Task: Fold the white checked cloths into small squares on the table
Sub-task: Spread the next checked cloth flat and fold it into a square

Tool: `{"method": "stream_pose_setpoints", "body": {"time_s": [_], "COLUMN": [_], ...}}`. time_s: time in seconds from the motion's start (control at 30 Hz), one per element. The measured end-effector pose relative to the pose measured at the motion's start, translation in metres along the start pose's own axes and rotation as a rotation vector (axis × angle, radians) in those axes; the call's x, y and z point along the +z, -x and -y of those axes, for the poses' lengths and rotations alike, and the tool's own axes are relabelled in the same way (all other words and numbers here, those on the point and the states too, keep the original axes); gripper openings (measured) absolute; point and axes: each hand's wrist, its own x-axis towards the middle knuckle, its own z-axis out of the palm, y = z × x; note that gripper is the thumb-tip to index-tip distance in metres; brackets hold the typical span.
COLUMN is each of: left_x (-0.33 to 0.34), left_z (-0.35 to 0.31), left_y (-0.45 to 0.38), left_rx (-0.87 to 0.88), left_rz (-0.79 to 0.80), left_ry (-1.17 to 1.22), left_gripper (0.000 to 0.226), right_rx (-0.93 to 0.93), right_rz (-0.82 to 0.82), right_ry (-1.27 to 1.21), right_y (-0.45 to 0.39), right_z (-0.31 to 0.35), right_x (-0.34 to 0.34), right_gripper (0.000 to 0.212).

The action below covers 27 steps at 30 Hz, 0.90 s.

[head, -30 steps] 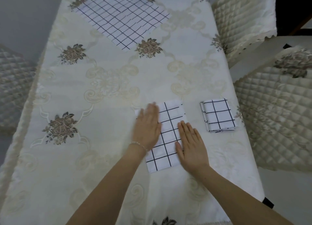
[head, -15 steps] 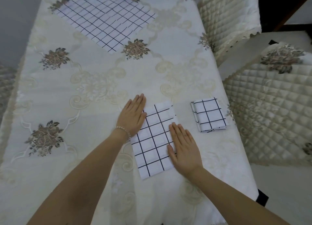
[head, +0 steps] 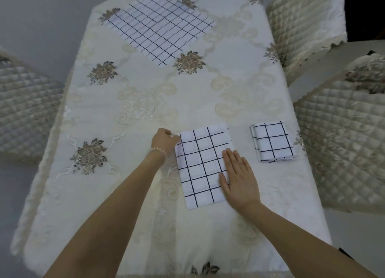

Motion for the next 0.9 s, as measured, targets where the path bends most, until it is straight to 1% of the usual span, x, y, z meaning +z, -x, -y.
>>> {"method": "stream_pose_setpoints", "body": {"time_s": [0.03, 0.1, 0.2, 0.27, 0.37, 0.5, 0.53, 0.57, 0.63, 0.67, 0.73, 0.77, 0.8, 0.87, 0.9], "left_x": [-0.002, -0.005, -0.009, -0.014, -0.019, -0.016, -0.014, -0.011, -0.006, -0.005, -0.003, -0.003, -0.002, 0.000, 0.002], "left_z": [-0.002, -0.002, -0.001, -0.002, -0.009, -0.019, -0.018, -0.016, -0.010, -0.007, 0.000, 0.004, 0.009, 0.018, 0.022], "left_y": [0.000, 0.002, 0.008, 0.018, 0.044, 0.088, 0.097, 0.105, 0.119, 0.125, 0.137, 0.142, 0.147, 0.155, 0.158], "left_rx": [-0.016, -0.032, -0.038, -0.051, -0.068, -0.043, -0.035, -0.026, -0.014, -0.021, -0.044, -0.047, -0.050, -0.070, -0.075], "left_rz": [0.034, 0.065, 0.009, -0.017, -0.011, 0.003, -0.007, -0.016, -0.042, -0.049, -0.037, -0.025, -0.015, -0.023, -0.032], "left_ry": [0.006, 0.022, 0.117, 0.246, 0.465, 0.718, 0.741, 0.744, 0.762, 0.784, 0.823, 0.833, 0.838, 0.826, 0.817], "left_gripper": [0.011, 0.016, 0.011, 0.011, 0.015, 0.000, 0.004, 0.006, 0.007, 0.007, 0.013, 0.018, 0.021, 0.020, 0.019], "right_rx": [-0.001, -0.003, -0.011, -0.014, -0.012, -0.025, -0.033, -0.033, 0.024, 0.069, 0.192, 0.289, 0.412, 0.677, 0.765], "right_rz": [-0.003, -0.006, -0.011, -0.018, -0.018, 0.022, 0.032, 0.030, 0.007, -0.028, -0.136, -0.158, -0.156, -0.104, -0.052], "right_ry": [-0.005, -0.013, -0.018, -0.021, -0.026, -0.025, -0.055, -0.117, -0.337, -0.455, -0.667, -0.819, -1.014, -1.379, -1.477], "right_y": [0.000, 0.000, 0.001, 0.001, 0.001, 0.002, 0.001, 0.000, -0.002, -0.001, 0.003, 0.004, 0.002, -0.006, -0.010], "right_z": [0.000, 0.000, -0.001, -0.001, -0.001, -0.002, -0.002, -0.002, 0.000, 0.001, 0.002, 0.002, 0.002, 0.002, 0.002], "right_x": [0.000, 0.000, 0.000, 0.001, -0.001, -0.005, -0.007, -0.012, -0.025, -0.034, -0.051, -0.058, -0.066, -0.079, -0.085], "right_gripper": [0.064, 0.064, 0.064, 0.064, 0.064, 0.066, 0.068, 0.070, 0.072, 0.067, 0.047, 0.037, 0.032, 0.033, 0.032]}}
